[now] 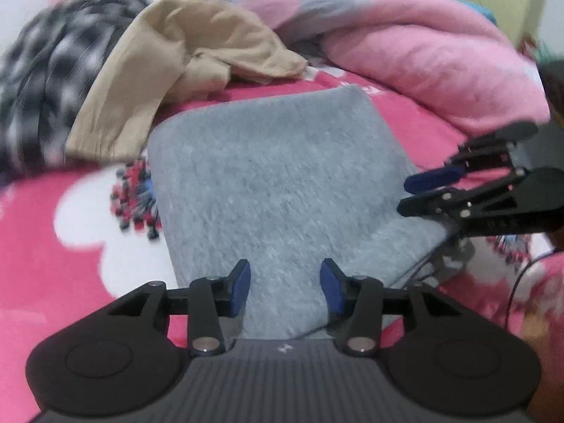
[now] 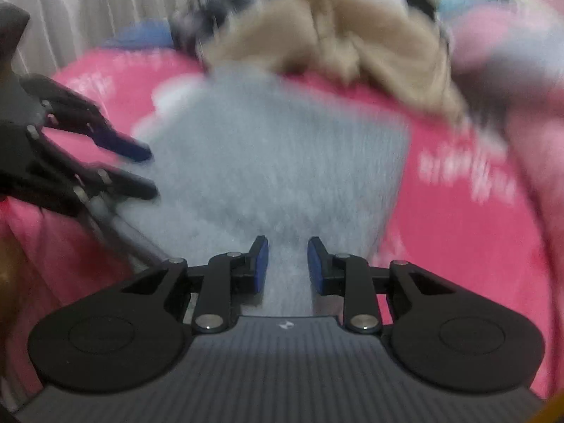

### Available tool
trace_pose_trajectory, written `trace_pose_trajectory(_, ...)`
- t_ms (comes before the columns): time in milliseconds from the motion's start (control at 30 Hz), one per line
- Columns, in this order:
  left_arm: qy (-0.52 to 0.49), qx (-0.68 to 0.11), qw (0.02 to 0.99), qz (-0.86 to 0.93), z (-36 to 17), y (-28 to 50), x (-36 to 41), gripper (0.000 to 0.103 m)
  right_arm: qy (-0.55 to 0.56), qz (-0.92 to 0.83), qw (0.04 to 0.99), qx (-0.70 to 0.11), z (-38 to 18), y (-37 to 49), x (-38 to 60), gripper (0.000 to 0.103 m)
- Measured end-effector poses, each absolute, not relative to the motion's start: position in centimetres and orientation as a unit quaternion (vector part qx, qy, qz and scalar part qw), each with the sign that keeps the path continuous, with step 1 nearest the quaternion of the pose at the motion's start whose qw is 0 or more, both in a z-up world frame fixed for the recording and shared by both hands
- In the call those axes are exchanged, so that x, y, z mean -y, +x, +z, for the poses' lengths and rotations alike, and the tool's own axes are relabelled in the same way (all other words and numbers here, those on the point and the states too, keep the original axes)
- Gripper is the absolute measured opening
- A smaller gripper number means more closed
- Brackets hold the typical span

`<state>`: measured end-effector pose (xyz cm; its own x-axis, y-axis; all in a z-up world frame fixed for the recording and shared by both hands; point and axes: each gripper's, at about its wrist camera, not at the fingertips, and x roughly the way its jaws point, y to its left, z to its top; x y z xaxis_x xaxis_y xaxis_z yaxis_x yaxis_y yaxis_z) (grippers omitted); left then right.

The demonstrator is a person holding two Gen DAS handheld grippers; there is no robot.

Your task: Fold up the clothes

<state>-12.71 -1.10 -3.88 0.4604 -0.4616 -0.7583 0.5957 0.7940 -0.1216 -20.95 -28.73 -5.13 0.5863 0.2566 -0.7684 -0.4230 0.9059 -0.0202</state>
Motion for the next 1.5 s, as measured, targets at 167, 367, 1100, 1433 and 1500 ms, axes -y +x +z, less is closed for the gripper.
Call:
trace_pose_trajectory(167,0.087,-0.373,0.865,-0.325,-0.8,-11.3,0.4,0.044,-0.089,0.196,0.898,-0.384,-1.5,-19.3,29.7,0.023)
trace_pose_trajectory(367,0.115,-0.355,0.882,-0.287,-1.9,-4.5,4.3,0.044,-0.083,0.168,0.914,-0.359,-2.8,-13.5,29.9,0.023)
trace_pose_trajectory(1100,0.094,-0.421,0.882,-0.19,-4.1,-1.2,7.3,0.047,0.017,0.208,0.879,-0.429,-2.3,-14.4,30.0,0.03)
trace_pose_trajectory(1433,0.117,-0.433,0.878,-0.169,-3.9,-1.3,8.4,0.047,0.021,0.254,0.86,-0.442,-0.3,-18.0,30.0,0.03)
trace_pose_trajectory(1500,0.122,-0.434,0.877,-0.167,-3.9,-1.4,8.6,0.047,-0.034,0.264,0.848,-0.457,-1.5,-19.0,28.8,0.031)
